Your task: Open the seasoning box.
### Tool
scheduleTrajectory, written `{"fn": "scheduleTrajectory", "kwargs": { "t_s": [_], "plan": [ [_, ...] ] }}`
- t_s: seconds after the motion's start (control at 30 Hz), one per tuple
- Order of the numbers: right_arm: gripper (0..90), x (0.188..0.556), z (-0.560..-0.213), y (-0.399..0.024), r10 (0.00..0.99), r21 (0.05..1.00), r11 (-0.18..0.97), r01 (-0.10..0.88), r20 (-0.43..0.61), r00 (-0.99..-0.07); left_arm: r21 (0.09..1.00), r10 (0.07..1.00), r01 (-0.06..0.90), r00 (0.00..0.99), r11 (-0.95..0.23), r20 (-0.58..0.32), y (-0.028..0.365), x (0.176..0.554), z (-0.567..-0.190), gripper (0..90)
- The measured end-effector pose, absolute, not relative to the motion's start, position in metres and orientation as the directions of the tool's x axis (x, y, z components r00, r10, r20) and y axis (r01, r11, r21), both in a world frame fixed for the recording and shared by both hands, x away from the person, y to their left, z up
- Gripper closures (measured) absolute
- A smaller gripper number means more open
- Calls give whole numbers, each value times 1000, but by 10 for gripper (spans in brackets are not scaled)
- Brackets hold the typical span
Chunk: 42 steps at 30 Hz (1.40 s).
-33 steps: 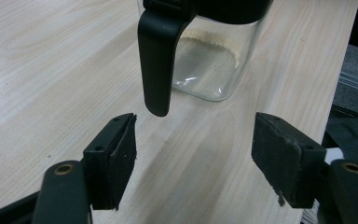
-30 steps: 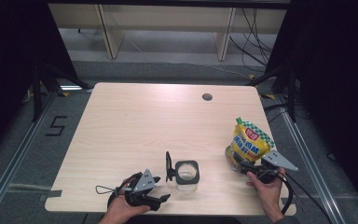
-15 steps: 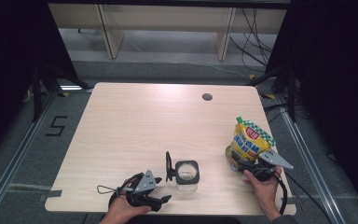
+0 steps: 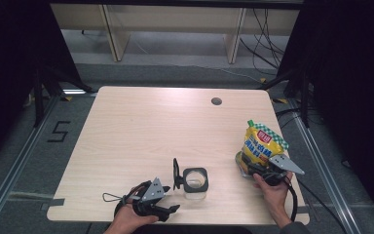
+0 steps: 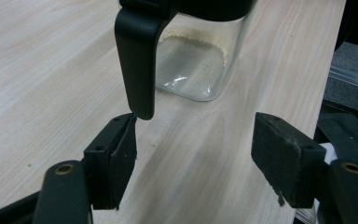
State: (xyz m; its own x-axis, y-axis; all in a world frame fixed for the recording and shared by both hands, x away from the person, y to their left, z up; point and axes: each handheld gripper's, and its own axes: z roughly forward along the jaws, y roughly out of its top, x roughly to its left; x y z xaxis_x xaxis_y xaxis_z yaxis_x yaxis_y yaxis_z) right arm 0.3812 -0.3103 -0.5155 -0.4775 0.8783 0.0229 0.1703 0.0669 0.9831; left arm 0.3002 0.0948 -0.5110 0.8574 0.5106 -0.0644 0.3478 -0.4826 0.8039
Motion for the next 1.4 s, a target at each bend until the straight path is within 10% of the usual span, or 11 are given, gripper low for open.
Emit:
{"fn": "scheduleTrajectory", "kwargs": {
  "t_s": [1.4],
  "plan": [
    [377,304,-443,-288,654,875,480,56,-315,-688,805,576,375,816,-459,-52,120,301,-502,194]
  ]
}}
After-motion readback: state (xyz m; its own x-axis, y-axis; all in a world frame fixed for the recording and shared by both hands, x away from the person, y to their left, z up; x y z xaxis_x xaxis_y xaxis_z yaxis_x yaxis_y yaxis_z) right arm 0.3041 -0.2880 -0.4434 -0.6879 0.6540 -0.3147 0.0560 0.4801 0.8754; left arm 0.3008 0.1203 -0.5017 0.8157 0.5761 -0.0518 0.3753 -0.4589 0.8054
